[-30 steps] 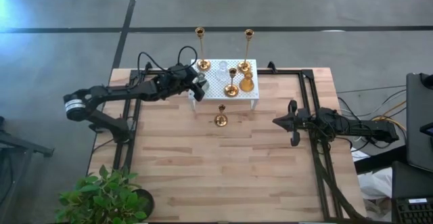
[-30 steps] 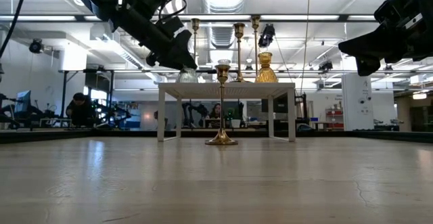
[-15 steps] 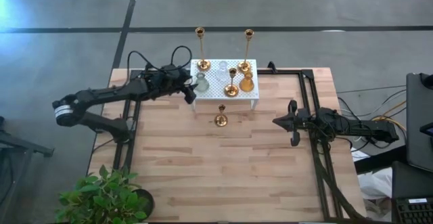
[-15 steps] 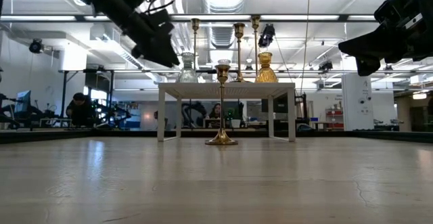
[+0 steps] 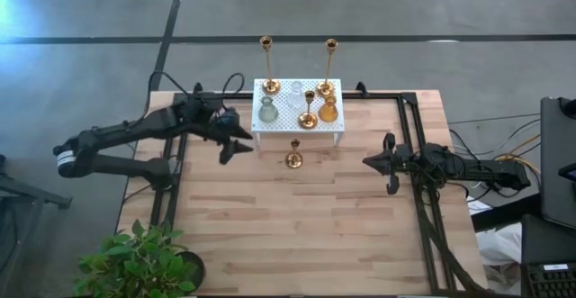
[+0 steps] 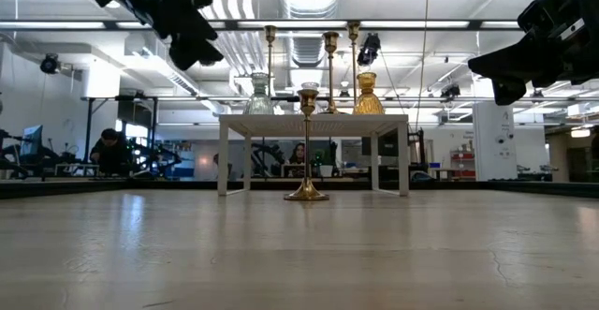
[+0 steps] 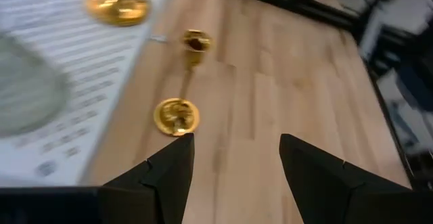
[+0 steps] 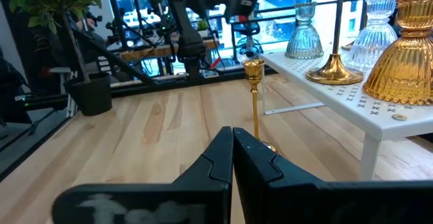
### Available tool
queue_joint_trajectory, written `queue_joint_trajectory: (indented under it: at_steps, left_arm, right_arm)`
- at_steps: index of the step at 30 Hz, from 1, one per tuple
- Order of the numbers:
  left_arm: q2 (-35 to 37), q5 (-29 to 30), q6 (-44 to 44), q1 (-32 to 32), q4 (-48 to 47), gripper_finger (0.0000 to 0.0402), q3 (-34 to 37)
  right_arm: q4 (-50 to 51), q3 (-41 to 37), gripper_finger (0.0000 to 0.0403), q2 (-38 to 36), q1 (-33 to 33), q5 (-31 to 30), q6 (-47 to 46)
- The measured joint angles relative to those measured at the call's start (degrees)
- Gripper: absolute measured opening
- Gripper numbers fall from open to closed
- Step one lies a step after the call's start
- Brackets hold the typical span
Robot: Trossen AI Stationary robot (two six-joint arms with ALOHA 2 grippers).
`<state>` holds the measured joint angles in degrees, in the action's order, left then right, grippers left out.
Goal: Pick & Place candle stick holders
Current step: Put the small gold candlestick on the shelf
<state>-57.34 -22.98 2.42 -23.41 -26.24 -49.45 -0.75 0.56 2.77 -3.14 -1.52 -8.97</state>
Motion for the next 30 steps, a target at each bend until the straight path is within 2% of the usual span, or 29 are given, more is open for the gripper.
queue_joint_trajectory:
  at_steps: [10,17,19,24,30]
  left_arm:
    - [-6.1,1.6,-15.7,10.7,2.8,0.0223,0.1]
    - [-13.7,2.5,-16.9,14.8,9.0,0.0223,0.1]
    - [-15.8,4.7,-16.7,15.6,10.2,0.0222,0.1]
    - [-20.5,14.5,-15.5,16.3,13.3,0.0222,0.1]
    - [-25.6,19.1,-11.3,16.3,21.2,0.0222,0.1]
  right_arm:
    - [0.0,0.0,0.0008,0.0,0.0,0.0,0.0]
    - [0.0,0.0,0.0008,0.0,0.0,0.0,0.0]
    - [0.0,0.0,0.0008,0.0,0.0,0.0,0.0]
    - [0.0,0.0,0.0008,0.0,0.0,0.0,0.0]
    - [0.0,0.0,0.0008,0.0,0.0,0.0,0.0]
